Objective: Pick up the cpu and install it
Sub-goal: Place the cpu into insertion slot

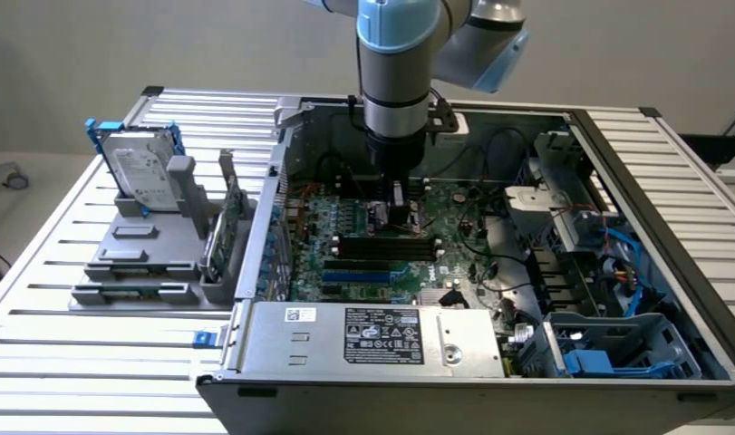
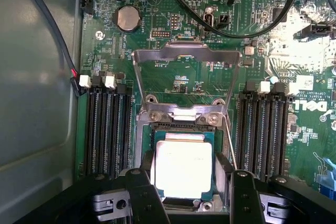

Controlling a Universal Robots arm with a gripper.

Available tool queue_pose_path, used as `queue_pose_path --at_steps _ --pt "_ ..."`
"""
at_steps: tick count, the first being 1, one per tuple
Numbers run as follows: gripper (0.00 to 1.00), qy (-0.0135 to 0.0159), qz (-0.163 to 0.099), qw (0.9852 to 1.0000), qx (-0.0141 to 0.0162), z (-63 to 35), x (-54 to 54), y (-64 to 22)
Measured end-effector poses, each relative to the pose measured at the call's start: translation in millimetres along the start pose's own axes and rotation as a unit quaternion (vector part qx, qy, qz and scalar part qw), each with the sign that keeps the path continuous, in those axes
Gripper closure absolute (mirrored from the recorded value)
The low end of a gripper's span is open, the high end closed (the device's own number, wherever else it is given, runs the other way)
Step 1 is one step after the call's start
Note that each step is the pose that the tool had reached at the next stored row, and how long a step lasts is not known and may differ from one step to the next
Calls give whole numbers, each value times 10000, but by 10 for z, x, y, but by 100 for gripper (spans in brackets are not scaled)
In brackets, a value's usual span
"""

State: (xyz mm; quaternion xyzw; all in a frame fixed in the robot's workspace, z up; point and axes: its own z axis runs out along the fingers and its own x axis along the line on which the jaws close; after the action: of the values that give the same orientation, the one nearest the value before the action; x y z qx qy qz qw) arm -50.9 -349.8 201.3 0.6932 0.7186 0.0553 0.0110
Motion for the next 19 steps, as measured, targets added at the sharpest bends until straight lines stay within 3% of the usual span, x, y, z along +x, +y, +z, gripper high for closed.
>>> queue_pose_path --at_steps 19 --pt "46 -20 206 9998 -22 26 26 -1"
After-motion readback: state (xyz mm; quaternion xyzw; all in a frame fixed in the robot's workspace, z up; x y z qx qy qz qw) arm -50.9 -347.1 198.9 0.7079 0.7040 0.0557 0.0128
